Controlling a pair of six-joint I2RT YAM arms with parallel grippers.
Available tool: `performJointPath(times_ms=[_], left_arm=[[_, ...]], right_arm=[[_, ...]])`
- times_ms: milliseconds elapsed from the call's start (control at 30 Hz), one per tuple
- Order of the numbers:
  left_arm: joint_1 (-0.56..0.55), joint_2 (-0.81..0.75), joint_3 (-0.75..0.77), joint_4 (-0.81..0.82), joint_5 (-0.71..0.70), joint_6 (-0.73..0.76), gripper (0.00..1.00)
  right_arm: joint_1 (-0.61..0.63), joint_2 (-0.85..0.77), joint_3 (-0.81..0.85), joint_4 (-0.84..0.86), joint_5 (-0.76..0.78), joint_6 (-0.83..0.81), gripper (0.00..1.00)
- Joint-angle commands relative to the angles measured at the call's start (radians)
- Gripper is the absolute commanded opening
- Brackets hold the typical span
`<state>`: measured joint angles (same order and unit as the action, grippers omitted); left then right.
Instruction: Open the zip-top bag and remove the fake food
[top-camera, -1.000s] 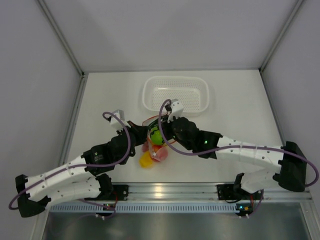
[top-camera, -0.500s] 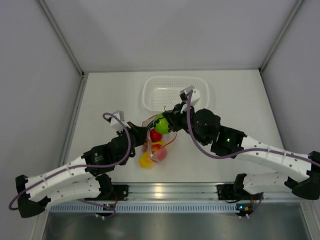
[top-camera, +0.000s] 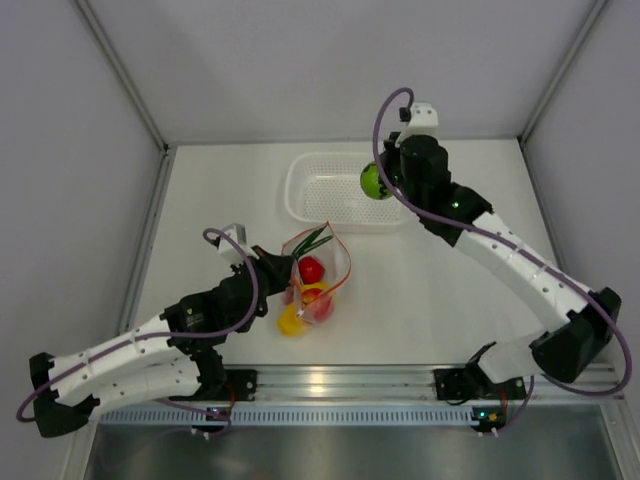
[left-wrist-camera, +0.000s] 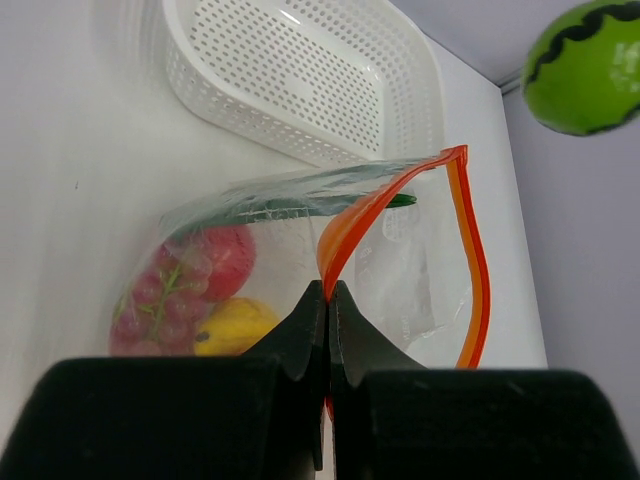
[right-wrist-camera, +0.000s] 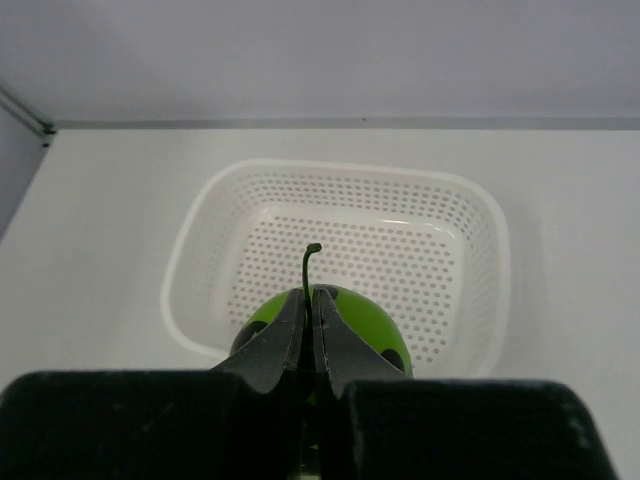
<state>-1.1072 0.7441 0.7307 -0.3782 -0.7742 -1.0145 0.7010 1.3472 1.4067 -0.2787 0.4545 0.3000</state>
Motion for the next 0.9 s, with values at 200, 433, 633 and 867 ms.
performJointPath(times_ms=[200, 433, 633, 867], left_arm=[[-0.003, -0.003, 0.025, -0.002, 0.024, 0.047, 0.00], [-0.002, 0.014, 0.035, -0.004, 0.039, 0.059, 0.00], [-0.002, 0.005, 0.042, -0.007, 0.041, 0.079, 0.00], [-0.002, 0.008, 0.044, -0.010, 0.047, 0.071, 0.00]], right_arm=[[-0.176, 0.401, 0.187, -0.020, -0.099, -0.030, 0.00], [-0.202, 0.615, 0.310, -0.034, -0.152, -0.025, 0.01], [-0.204, 0.678, 0.388, -0.073, -0.178, -0.019, 0.30], [-0.201, 0.555, 0.374, -0.113, -0.215, -0.006, 0.46]])
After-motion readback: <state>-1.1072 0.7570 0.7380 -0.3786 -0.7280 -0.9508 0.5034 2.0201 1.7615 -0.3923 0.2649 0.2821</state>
